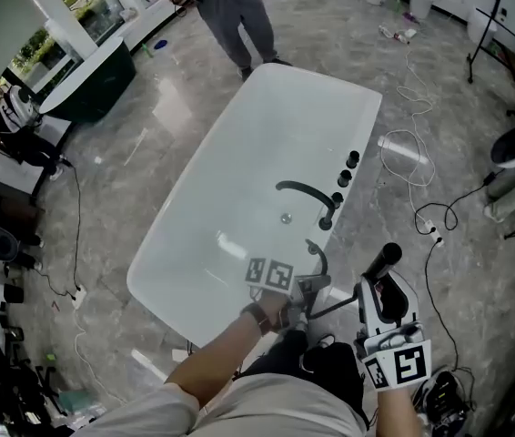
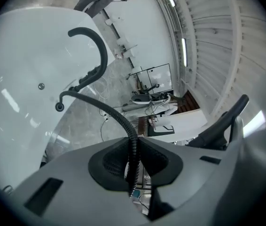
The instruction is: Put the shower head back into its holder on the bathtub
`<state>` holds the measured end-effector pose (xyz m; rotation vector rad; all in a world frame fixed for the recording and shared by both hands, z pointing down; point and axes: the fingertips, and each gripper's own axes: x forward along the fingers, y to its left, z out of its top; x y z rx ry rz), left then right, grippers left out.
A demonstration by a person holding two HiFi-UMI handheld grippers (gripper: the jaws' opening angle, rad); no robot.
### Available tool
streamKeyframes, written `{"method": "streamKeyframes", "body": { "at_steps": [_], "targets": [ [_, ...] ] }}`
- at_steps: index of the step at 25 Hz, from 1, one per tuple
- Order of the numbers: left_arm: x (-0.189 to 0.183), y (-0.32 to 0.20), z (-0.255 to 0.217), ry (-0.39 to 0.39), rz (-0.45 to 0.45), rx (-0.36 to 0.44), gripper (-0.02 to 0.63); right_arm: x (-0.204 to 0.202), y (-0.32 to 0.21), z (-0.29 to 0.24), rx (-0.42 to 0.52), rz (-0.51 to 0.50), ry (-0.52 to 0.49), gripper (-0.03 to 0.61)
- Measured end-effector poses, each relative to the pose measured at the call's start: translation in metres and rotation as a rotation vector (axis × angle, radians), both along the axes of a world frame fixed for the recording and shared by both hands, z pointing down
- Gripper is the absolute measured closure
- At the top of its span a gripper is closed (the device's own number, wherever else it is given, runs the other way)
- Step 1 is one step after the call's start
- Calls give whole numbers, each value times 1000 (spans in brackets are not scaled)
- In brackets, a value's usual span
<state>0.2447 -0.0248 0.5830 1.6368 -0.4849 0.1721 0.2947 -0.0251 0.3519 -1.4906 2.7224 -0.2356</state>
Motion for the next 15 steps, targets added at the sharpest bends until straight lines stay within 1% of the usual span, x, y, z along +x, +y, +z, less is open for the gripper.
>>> {"method": "streamKeyframes", "body": {
  "at_steps": [2, 4, 6, 8, 10, 11, 12, 15],
  "targets": [
    [11, 5, -15, 51, -2, -7, 554, 6, -1, -10, 12, 1, -5, 449],
    [21, 12, -20, 95, -35, -60, 554, 15, -3, -17, 16, 7, -10, 449],
    [25, 18, -17, 158, -111, -171, 554, 20, -6, -21, 20, 12, -12, 449],
    [25, 20, -9, 222, -213, -294, 554, 22, -11, -19, 14, 5, -14, 449],
    [27, 22, -3, 268, -297, -388, 554, 24, -14, -14, 1, -9, -16, 449],
    [29, 24, -4, 289, -322, -418, 554, 25, -15, -12, -4, -17, -18, 449],
    [33, 26, -8, 307, -334, -434, 554, 26, -16, -12, -5, -26, -19, 449],
    [39, 23, -16, 335, -354, -441, 554, 29, -21, -17, 3, -44, -22, 449]
  ]
}}
